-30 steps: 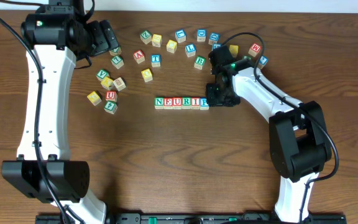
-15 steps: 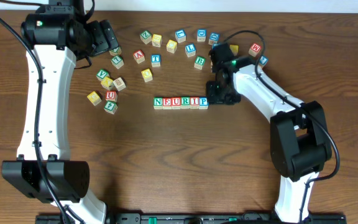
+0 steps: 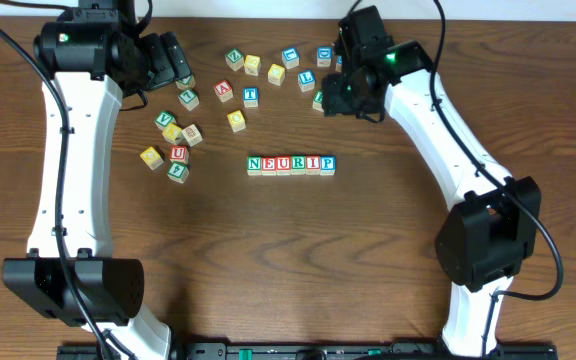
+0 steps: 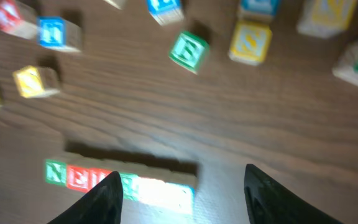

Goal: Spell out NEURIPS
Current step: 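Raise the right gripper and move it to the yellow S block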

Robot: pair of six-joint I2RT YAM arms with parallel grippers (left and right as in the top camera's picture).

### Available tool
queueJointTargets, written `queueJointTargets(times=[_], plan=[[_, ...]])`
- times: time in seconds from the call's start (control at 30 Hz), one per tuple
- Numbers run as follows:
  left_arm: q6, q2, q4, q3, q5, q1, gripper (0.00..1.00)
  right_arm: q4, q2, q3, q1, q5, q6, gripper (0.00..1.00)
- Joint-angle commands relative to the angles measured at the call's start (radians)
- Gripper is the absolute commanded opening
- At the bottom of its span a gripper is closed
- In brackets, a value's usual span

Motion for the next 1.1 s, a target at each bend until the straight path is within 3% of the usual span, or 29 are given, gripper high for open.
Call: queueJointTargets(times=[0.0,1.07], plan=[[0.010,0.008,-0.003,-0.006,-0.013,0.004,0.98,0.021,-0.004,0.019,0.037,-0.016,-0.017,0.59],[0.010,0.008,-0.003,-0.006,-0.013,0.004,0.98,0.046,-0.004,0.019,0.066,0.075,0.040,0.61]])
